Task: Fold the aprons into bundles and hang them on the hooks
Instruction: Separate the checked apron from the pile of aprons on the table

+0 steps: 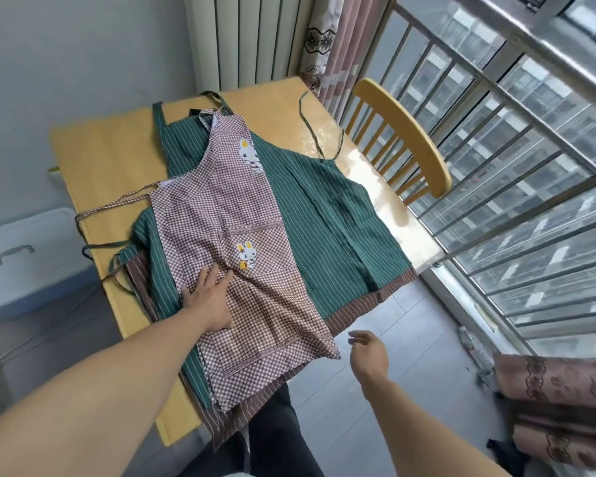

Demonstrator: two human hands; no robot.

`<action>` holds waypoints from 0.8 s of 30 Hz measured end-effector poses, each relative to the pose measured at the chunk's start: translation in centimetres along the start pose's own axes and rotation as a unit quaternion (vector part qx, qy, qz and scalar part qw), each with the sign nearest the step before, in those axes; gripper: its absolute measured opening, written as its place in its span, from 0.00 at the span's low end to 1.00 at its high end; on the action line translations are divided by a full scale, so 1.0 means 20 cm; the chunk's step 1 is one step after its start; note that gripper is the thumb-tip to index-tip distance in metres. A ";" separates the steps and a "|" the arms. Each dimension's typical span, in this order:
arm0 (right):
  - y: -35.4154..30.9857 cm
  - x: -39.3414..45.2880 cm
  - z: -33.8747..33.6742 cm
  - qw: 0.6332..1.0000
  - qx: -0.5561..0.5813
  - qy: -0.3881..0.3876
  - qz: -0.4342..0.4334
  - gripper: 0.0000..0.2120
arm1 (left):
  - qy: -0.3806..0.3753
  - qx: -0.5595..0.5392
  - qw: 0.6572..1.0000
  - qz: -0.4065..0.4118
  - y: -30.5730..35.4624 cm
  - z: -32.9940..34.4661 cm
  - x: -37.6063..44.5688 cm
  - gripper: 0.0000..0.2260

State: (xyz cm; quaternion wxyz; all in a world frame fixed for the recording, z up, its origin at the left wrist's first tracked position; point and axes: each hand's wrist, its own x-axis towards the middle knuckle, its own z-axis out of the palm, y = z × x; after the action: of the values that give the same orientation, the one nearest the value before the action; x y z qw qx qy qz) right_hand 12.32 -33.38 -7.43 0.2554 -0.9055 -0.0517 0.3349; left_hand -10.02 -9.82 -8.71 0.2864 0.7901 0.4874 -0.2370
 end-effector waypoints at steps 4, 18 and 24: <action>-0.15 0.04 0.08 0.991 -0.078 -0.073 -0.075 0.20 | 0.079 0.020 0.989 0.124 0.00 0.11 -0.10 0.46; -0.30 0.01 0.01 0.979 0.038 -0.200 -0.012 0.17 | -0.052 0.101 0.985 0.133 0.11 0.32 -0.25 0.63; -0.45 -0.20 0.09 0.942 0.030 -0.309 -0.130 0.24 | -0.051 0.005 0.980 0.194 0.00 0.25 -0.30 0.44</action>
State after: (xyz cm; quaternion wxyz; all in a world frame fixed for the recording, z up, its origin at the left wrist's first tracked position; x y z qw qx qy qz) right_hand 8.79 -25.89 -1.89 0.2947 -0.7347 -0.2351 0.5639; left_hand -13.01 -16.98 -8.42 0.3474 0.8578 0.3085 -0.2196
